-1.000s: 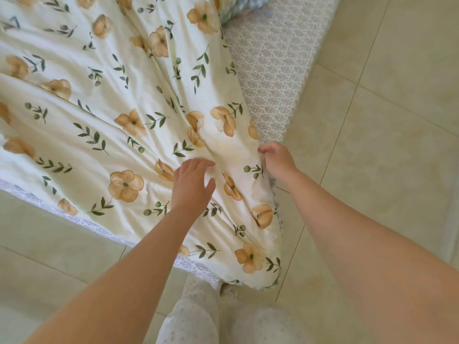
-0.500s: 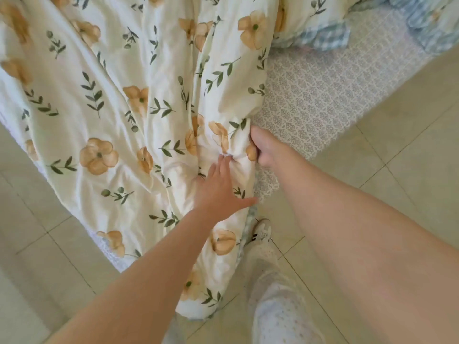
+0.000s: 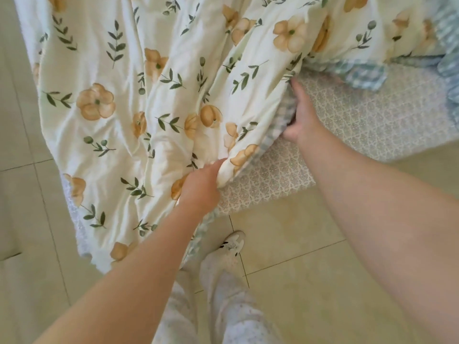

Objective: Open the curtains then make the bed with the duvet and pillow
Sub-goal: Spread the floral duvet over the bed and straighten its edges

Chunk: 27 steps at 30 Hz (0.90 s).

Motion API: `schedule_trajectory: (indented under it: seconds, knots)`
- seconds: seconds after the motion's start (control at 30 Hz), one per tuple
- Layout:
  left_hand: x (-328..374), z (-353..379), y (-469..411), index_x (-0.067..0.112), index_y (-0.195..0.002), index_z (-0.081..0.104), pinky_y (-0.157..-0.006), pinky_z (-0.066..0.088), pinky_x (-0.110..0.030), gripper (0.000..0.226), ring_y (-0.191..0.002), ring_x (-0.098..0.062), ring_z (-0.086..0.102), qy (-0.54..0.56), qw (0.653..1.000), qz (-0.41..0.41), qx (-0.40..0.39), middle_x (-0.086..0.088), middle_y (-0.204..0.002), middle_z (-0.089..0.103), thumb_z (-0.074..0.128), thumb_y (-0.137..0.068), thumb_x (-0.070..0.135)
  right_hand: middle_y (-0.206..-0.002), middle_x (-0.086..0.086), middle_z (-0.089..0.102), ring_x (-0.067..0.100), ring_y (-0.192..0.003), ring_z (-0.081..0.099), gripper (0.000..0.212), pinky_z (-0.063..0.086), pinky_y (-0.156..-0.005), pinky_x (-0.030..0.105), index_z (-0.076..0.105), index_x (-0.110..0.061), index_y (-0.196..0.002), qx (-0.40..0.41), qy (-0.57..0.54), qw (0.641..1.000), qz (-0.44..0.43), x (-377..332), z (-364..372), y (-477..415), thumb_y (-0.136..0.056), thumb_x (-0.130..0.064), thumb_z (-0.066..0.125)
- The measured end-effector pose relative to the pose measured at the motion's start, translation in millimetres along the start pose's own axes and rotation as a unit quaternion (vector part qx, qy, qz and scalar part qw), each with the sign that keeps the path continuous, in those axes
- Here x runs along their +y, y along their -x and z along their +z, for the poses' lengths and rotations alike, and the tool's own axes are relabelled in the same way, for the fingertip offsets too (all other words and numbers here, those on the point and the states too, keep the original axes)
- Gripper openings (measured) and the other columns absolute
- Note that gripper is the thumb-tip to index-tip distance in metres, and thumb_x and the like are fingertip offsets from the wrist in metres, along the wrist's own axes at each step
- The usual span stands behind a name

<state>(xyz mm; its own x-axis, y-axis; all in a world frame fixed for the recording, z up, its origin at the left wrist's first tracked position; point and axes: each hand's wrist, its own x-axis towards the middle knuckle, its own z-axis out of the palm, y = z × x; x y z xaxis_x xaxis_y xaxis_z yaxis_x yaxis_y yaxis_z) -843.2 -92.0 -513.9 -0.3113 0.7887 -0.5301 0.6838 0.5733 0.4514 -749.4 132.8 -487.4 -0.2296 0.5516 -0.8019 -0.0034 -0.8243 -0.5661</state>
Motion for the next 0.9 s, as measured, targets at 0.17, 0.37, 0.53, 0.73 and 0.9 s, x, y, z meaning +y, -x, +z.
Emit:
schedule_trajectory:
  seconds: [0.17, 0.37, 0.53, 0.73, 0.9]
  knots:
    - [1, -3, 11, 0.032, -0.141, 0.041, -0.061, 0.043, -0.033, 0.072, -0.074, -0.020, 0.048, -0.045, 0.998, 0.006, -0.039, -0.004, -0.104, 0.065, 0.056, -0.079, 0.001, -0.128, 0.008, 0.060, 0.030, -0.109, 0.063, 0.084, 0.055, -0.090, 0.049, 0.042, -0.013, -0.140, 0.130, 0.245, 0.961, -0.006, -4, -8, 1, -0.072, -0.045, 0.080]
    - [27, 17, 33, 0.042, -0.148, 0.027, -0.062, 0.035, -0.022, 0.080, -0.106, -0.023, 0.056, -0.092, 0.986, 0.069, -0.123, 0.000, -0.135, 0.054, 0.047, -0.084, -0.002, -0.139, 0.011, 0.052, 0.031, -0.124, 0.052, 0.055, 0.043, -0.091, 0.027, 0.044, -0.008, -0.139, 0.357, 0.292, 0.884, -0.082, 47, -125, 47, -0.093, -0.035, 0.059]
    - [26, 42, 57, 0.039, -0.152, 0.011, -0.093, 0.049, -0.036, 0.097, -0.137, -0.024, 0.037, -0.097, 0.978, 0.109, -0.149, 0.007, -0.159, 0.020, 0.040, -0.078, -0.016, -0.140, 0.009, 0.053, 0.033, -0.126, 0.052, 0.059, 0.046, -0.103, 0.045, 0.040, -0.017, -0.144, 0.384, 0.264, 0.882, -0.068, 83, -165, 76, -0.092, -0.037, 0.059]
    - [20, 63, 85, 0.036, -0.153, -0.001, -0.116, 0.026, -0.034, 0.103, -0.149, -0.018, -0.008, -0.120, 0.971, 0.114, -0.173, 0.003, -0.161, -0.017, 0.050, -0.080, -0.015, -0.119, 0.009, 0.058, 0.028, -0.098, 0.060, 0.044, 0.055, -0.086, 0.042, 0.046, -0.016, -0.134, 0.304, 0.218, 0.925, 0.065, 79, -168, 83, -0.093, -0.008, 0.059]
    - [34, 79, 87, 0.033, -0.141, 0.043, -0.101, 0.043, -0.036, 0.067, -0.134, -0.026, 0.032, -0.110, 0.986, 0.061, -0.106, 0.002, -0.155, 0.017, 0.055, -0.084, 0.001, -0.123, 0.010, 0.062, 0.019, -0.102, 0.061, 0.038, 0.049, -0.079, 0.027, 0.046, -0.010, -0.136, 0.166, 0.188, 0.962, 0.109, 68, -190, 89, -0.099, -0.002, 0.044]
